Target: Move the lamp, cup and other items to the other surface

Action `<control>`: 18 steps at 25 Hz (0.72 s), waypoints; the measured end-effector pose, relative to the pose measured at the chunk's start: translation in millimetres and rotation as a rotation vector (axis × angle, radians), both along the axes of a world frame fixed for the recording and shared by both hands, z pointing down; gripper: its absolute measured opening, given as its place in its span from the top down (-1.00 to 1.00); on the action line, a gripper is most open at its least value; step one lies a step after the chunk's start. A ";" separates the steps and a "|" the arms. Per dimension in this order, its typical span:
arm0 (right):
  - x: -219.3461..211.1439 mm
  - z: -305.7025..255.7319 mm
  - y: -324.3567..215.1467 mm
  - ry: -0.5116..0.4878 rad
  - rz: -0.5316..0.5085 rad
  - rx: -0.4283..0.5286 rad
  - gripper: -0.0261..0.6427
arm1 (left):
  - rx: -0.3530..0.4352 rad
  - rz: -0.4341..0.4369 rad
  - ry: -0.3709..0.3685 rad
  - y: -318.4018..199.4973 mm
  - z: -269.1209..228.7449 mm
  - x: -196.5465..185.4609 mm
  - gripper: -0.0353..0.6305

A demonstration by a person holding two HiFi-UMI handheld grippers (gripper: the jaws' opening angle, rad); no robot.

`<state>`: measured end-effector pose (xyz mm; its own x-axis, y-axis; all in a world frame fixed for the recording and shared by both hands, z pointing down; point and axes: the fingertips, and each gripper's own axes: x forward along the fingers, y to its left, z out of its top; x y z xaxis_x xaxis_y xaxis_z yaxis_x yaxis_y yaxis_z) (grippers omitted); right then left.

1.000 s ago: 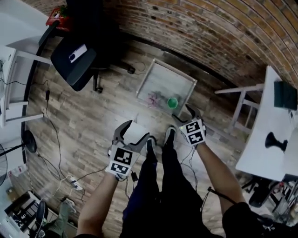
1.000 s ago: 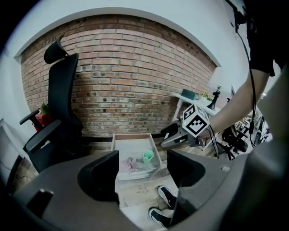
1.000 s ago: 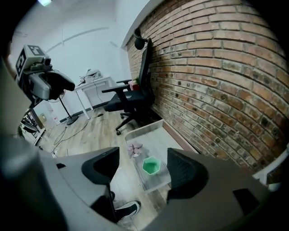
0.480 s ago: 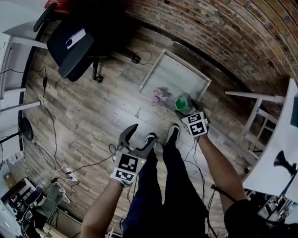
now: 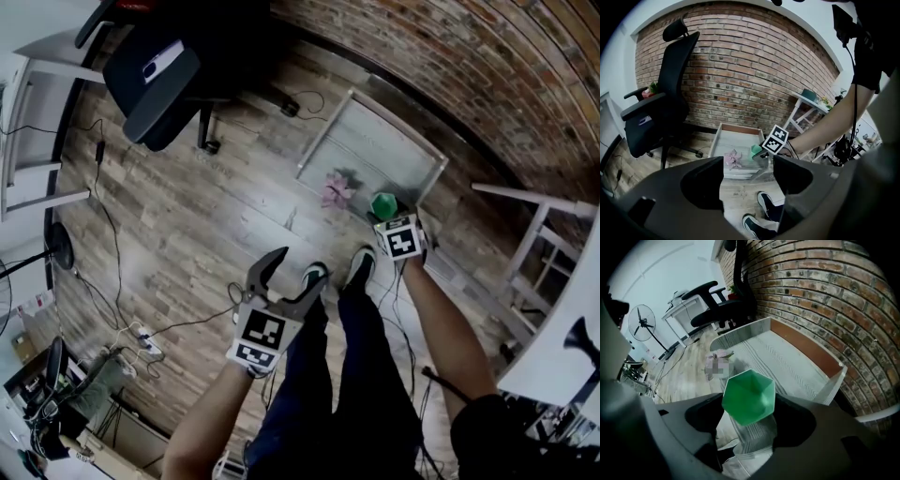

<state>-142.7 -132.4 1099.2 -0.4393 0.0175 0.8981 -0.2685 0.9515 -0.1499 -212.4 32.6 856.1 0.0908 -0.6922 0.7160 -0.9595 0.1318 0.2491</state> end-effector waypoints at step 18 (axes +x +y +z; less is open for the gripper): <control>37.2 -243.6 46.1 -0.144 0.027 -0.067 -0.05 | 0.121 0.132 -0.087 -17.3 -166.4 9.3 -0.09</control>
<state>-105.4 -86.4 855.6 -0.5643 0.0620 0.8232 -0.2652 0.9307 -0.2518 -203.1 15.3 689.8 0.1279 -0.7599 0.6373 -0.9850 -0.0222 0.1712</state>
